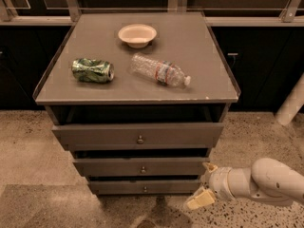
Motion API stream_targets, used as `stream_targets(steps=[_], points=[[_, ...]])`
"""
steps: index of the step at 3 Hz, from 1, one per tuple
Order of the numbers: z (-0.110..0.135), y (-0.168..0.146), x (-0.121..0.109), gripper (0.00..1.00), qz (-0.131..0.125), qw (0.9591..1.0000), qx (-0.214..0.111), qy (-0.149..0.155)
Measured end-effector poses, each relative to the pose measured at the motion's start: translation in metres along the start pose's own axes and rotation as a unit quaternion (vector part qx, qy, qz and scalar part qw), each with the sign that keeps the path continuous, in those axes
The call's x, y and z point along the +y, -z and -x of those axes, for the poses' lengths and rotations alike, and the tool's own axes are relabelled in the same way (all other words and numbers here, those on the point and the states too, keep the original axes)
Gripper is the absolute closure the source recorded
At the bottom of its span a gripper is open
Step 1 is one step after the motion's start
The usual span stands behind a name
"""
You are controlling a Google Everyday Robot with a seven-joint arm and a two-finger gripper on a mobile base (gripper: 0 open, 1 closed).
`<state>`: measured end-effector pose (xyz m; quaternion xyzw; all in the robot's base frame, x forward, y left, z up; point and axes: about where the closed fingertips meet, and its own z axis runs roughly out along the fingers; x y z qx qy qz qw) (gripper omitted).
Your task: Open middle drawer
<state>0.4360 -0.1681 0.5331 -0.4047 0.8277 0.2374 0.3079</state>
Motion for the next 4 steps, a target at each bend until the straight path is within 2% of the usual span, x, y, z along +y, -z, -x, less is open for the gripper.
stream_targets(steps=[1, 2, 3, 4], points=[[-0.001, -0.021, -0.003, 0.00, 0.008, 0.9998, -0.001, -0.017], [0.002, -0.051, -0.006, 0.00, 0.029, 0.9992, -0.012, -0.023], [0.000, -0.054, -0.006, 0.00, 0.031, 0.9991, -0.013, -0.026], [-0.002, -0.055, -0.009, 0.00, 0.020, 0.9993, -0.029, -0.009]])
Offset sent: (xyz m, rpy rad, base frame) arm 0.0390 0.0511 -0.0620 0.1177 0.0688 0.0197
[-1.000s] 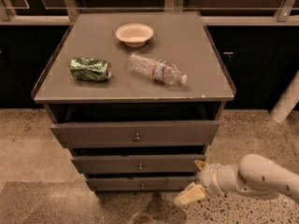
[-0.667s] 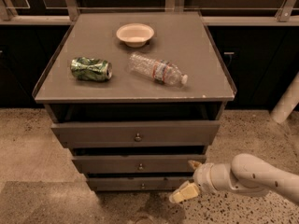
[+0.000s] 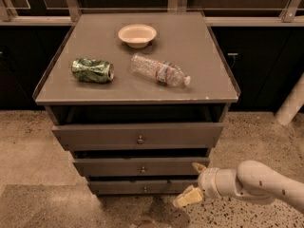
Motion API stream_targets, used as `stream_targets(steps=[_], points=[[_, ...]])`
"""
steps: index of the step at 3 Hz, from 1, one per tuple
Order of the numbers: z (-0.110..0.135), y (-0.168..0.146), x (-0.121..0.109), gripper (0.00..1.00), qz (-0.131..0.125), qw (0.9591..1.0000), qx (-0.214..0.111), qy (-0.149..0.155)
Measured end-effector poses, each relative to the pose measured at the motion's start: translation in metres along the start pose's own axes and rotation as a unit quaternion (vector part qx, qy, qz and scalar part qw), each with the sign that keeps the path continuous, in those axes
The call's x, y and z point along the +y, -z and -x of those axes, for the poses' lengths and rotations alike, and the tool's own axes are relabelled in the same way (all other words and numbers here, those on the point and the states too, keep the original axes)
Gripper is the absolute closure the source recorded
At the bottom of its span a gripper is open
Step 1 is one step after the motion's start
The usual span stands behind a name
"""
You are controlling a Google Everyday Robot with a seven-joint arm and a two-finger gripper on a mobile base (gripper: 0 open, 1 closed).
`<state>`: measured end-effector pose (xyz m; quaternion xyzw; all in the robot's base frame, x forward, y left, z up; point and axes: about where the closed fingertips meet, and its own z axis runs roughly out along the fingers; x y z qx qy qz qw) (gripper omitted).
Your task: Open middle drawer
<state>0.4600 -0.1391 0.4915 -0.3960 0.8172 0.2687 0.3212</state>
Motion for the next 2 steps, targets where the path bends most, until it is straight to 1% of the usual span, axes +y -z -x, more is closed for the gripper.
stream_targets(steps=[1, 2], points=[[0.0116, -0.0107, -0.0060, 0.00, -0.005, 0.9969, -0.029, 0.073], [0.0132, -0.0131, -0.0041, 0.00, -0.002, 0.9955, -0.030, 0.090]])
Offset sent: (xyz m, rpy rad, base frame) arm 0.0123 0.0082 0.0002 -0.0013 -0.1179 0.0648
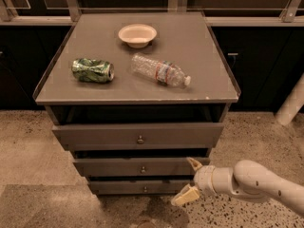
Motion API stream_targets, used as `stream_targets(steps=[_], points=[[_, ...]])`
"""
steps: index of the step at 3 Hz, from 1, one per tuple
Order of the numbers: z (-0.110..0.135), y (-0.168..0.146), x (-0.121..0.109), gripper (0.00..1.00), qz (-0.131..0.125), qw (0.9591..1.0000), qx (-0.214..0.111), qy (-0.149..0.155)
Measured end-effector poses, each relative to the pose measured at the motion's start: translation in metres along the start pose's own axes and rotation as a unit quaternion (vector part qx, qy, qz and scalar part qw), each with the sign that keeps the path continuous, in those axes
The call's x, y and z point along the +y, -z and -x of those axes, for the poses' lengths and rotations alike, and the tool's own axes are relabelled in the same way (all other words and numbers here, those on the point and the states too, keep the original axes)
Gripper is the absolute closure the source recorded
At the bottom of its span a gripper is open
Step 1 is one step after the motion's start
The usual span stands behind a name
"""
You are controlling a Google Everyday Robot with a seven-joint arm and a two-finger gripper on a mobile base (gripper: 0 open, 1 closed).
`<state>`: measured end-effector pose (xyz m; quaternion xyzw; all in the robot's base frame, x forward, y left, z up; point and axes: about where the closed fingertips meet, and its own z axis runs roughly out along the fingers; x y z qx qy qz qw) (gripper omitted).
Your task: Open middle drawer
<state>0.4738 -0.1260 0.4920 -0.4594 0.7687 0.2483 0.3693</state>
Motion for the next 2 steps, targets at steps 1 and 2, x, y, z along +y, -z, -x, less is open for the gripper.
stream_targets(steps=[1, 2], points=[[-0.003, 0.000, 0.004, 0.00, 0.001, 1.0000, 0.009, -0.003], [-0.009, -0.017, -0.008, 0.00, -0.006, 0.9999, 0.008, 0.011]])
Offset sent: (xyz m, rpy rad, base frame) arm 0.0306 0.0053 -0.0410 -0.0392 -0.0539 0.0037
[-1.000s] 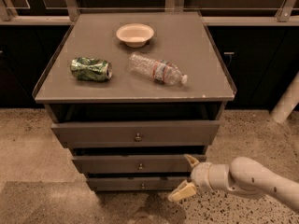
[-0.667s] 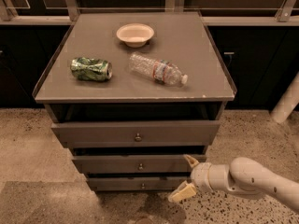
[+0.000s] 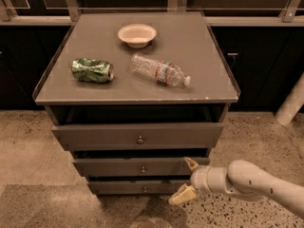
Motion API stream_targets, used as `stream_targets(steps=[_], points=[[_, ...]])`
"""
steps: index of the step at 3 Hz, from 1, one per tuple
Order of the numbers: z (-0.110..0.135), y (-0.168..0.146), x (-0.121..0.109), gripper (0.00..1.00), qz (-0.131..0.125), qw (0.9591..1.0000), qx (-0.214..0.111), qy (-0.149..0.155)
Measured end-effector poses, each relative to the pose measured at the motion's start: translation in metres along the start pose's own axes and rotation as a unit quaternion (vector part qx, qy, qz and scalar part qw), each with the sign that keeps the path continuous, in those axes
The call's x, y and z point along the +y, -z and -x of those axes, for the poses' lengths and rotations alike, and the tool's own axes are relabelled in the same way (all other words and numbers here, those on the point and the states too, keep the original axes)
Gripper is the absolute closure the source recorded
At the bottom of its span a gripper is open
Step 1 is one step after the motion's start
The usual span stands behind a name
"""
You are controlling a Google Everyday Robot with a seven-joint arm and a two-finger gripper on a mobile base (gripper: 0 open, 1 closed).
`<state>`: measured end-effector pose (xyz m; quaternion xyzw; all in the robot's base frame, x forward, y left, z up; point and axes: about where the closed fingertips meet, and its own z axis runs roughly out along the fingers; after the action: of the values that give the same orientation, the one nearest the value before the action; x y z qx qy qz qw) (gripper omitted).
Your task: Open middle drawer
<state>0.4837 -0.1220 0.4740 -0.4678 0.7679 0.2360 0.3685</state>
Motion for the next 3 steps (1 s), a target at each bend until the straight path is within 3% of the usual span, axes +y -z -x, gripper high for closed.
stream_targets(steps=[1, 3], points=[[0.002, -0.039, -0.040, 0.00, -0.026, 0.9991, -0.029, 0.018], [-0.005, -0.063, -0.064, 0.00, -0.028, 0.9987, -0.032, 0.029]])
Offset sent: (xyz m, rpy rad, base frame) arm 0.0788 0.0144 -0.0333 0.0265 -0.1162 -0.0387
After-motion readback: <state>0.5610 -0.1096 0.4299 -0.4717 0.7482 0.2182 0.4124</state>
